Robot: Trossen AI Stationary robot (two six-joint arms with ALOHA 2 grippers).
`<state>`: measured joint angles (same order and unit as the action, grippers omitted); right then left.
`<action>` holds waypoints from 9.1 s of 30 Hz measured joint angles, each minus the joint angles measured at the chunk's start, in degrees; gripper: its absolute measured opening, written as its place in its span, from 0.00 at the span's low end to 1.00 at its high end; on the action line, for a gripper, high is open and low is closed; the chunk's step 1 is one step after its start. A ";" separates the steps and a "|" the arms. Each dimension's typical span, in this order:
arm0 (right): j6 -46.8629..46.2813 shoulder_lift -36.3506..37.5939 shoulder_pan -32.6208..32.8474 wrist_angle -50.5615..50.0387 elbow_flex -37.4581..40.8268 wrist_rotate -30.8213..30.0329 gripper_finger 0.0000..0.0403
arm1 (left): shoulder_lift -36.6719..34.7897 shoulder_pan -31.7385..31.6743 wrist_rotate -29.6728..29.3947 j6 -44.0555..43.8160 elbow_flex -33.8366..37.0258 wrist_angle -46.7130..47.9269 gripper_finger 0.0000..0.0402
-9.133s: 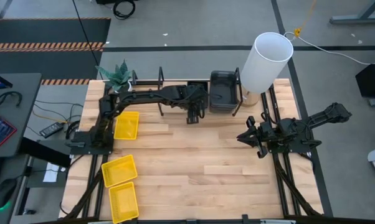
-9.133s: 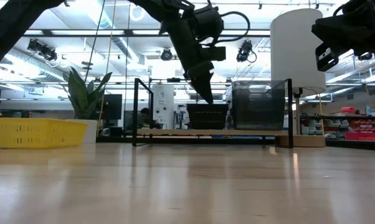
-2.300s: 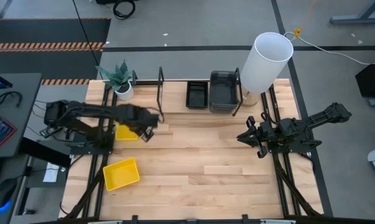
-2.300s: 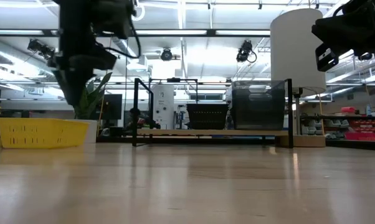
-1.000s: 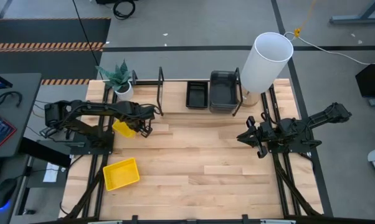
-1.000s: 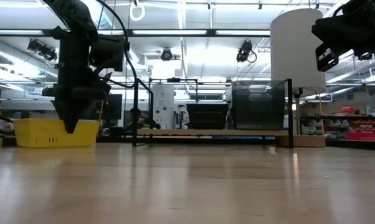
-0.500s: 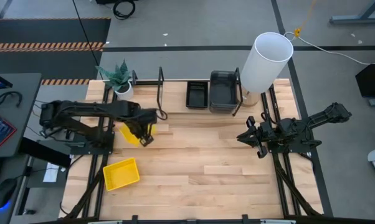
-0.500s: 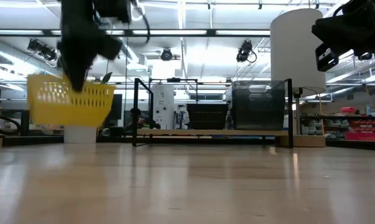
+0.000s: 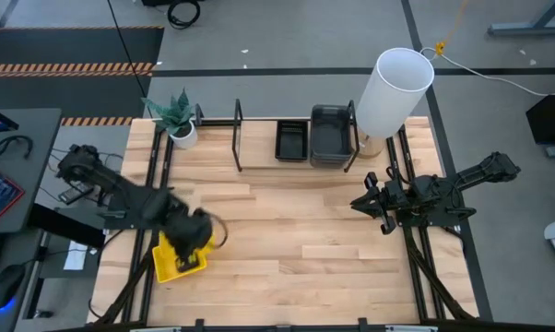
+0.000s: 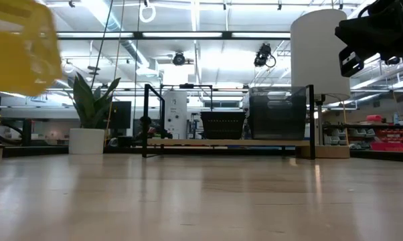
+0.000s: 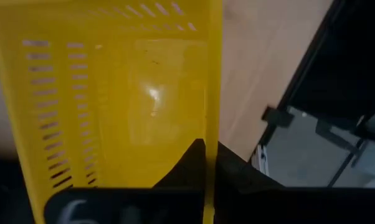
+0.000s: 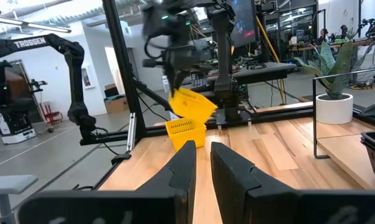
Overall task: Stack baskets on shelf by color
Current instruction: Stack the top yellow bin on top of the bottom yellow stacked bins, then put the stacked yellow bins on the shelf
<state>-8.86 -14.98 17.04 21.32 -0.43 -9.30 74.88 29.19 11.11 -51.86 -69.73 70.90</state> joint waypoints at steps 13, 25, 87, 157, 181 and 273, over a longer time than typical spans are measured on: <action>0.00 -0.01 0.00 -0.01 0.00 0.00 0.14 | 3.32 20.25 -7.26 -20.97 0.02 1.57 0.02; 0.00 0.00 0.00 -0.02 -0.01 0.00 0.14 | 14.41 20.83 -6.81 -15.38 0.04 0.28 0.03; 0.00 0.00 0.00 0.00 -0.02 0.00 0.14 | 18.58 -9.73 -26.83 29.60 -0.82 -18.93 0.43; 0.00 -0.15 0.00 0.52 -0.04 0.00 0.14 | 14.22 -27.63 -14.02 43.46 -0.66 -34.54 0.05; 0.00 -1.13 0.00 1.81 0.00 0.00 0.14 | 26.62 -7.44 -15.52 36.98 -0.22 -36.33 0.15; 0.00 -1.13 0.00 2.45 0.00 0.00 0.14 | 34.22 -40.91 -25.76 63.33 -32.20 -6.89 0.02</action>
<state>-8.86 -16.12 17.04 23.77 -0.43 -9.30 109.10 -11.72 -14.65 11.47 -101.93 64.00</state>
